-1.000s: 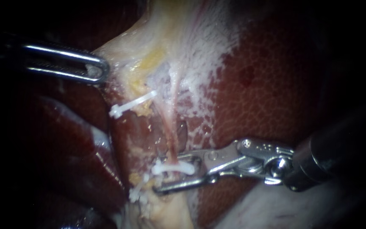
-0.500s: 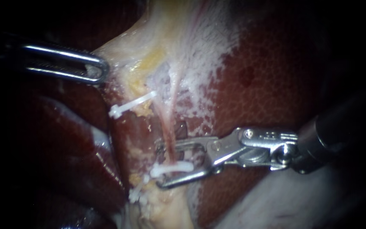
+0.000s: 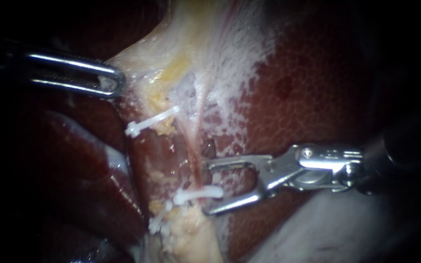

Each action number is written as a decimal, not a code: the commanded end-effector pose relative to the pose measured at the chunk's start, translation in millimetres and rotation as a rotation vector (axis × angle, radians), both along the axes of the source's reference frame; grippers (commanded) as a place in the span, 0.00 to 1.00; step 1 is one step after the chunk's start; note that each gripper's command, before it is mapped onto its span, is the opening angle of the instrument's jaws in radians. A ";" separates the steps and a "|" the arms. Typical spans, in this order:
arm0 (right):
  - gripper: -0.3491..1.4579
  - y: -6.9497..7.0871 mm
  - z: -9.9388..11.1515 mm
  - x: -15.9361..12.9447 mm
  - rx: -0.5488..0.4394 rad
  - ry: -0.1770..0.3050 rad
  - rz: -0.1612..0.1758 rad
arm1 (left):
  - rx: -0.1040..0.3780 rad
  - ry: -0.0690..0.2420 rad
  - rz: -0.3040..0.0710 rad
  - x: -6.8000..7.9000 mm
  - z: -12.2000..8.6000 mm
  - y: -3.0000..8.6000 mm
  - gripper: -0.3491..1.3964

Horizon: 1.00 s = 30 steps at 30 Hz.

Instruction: Going back first clip right tube

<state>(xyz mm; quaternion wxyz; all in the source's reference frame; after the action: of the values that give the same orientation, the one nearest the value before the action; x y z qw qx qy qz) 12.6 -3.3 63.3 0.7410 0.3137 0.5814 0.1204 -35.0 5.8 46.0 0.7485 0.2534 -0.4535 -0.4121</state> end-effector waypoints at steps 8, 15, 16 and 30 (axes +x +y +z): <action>0.52 1.8 -1.2 -3.8 -0.053 -0.016 0.052 | -0.005 0.001 0.002 0.1 1.3 -0.3 0.00; 0.52 5.1 -3.2 -6.6 -0.090 -0.029 0.087 | -0.006 0.001 0.002 0.1 1.5 -0.3 0.00; 0.52 5.4 -3.5 -6.8 -0.093 -0.032 0.092 | -0.006 0.001 0.002 0.1 1.5 -0.3 0.00; 0.52 5.6 -5.6 -7.4 -0.094 -0.038 0.101 | -0.017 0.001 0.006 -0.2 2.8 -0.7 0.00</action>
<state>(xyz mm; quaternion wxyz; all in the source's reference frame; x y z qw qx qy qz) 5.2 2.2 57.6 0.7581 0.2473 0.5879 0.1359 -35.2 5.1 49.1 0.7513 0.2485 -0.4559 -0.4075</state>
